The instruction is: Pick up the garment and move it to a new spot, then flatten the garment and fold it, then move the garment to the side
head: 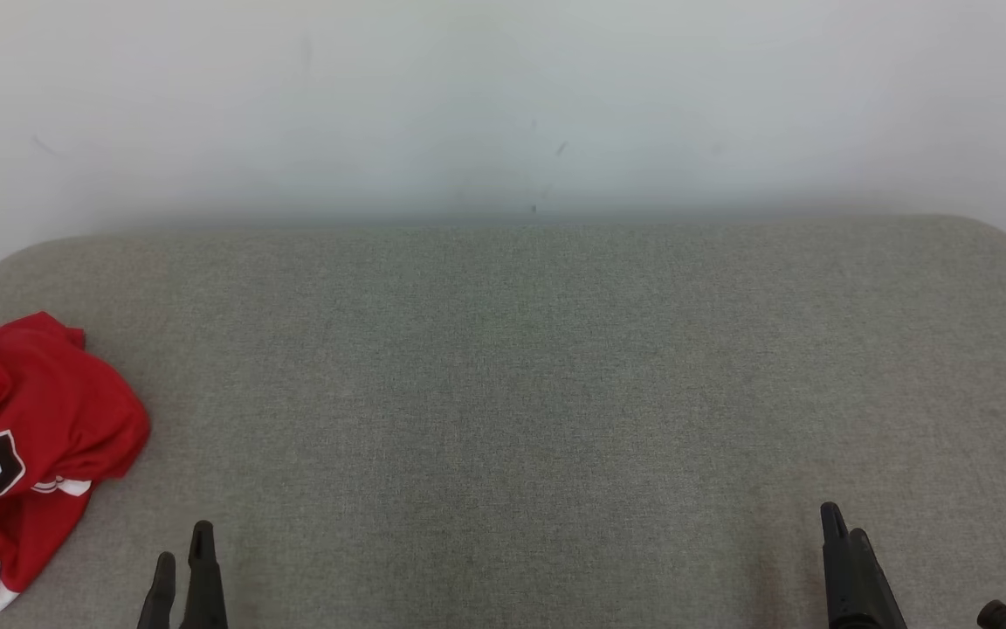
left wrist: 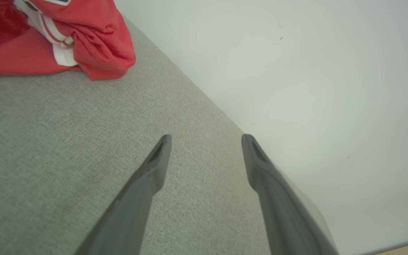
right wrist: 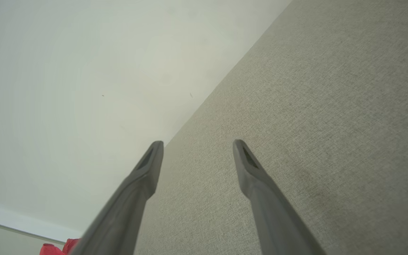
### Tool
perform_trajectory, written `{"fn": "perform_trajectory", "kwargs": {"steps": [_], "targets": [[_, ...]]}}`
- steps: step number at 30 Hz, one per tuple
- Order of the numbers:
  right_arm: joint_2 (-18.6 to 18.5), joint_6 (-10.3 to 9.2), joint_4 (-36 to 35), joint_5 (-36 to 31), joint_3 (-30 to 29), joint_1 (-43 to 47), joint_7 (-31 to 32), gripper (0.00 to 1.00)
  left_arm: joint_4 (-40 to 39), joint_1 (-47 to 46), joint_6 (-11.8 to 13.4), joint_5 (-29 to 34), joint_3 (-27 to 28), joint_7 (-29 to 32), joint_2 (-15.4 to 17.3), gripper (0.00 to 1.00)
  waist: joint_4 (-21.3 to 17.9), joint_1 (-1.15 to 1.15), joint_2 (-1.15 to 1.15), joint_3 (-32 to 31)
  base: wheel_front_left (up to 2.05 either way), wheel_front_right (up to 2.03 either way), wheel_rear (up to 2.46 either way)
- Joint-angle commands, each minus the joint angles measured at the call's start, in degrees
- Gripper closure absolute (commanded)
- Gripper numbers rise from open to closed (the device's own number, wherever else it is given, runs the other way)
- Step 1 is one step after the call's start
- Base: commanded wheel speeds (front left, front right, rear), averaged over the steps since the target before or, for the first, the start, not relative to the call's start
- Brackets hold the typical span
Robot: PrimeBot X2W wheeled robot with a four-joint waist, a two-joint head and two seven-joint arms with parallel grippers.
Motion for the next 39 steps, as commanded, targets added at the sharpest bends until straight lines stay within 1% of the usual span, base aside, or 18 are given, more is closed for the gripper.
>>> {"fn": "perform_trajectory", "kwargs": {"steps": [1,4,12,13,23,39], "targets": [[-0.19,0.27,-0.27,-2.14,0.23,-0.75,-0.57,0.00,-1.09,-0.97,0.26,2.63,-0.27,-0.55,0.17,0.00,0.00,0.00,0.00,0.00,0.00,0.00,0.00],[-0.20,0.28,-0.12,-5.55,0.59,-1.10,-1.06,0.00,-1.50,-0.79,1.14,6.58,-1.22,-1.15,0.16,0.00,-0.03,0.00,0.00,0.03,0.00,0.00,0.00],[-0.21,0.31,0.04,-13.65,1.04,-1.68,-2.24,0.00,-1.81,-0.77,2.50,13.80,-1.19,-2.68,0.22,0.00,-0.14,0.00,0.00,0.14,0.00,0.00,0.00],[-0.21,0.31,0.04,-13.65,1.04,-1.68,-2.24,0.00,-1.81,-0.77,2.50,13.80,-1.19,-2.68,0.22,0.00,-0.14,0.00,0.00,0.14,0.00,0.00,0.00],[-0.22,0.34,1.09,-22.58,0.52,-2.13,-3.61,0.00,-2.11,-0.27,4.05,21.03,-1.09,-4.50,0.66,0.00,-0.22,0.00,0.00,0.11,0.00,0.00,0.00],[-0.23,0.38,2.96,-33.46,1.06,-3.32,-5.62,0.00,-2.46,-0.05,5.16,30.37,-1.30,-7.06,0.86,0.00,-0.58,0.00,0.00,0.51,0.00,0.00,0.00]]}}
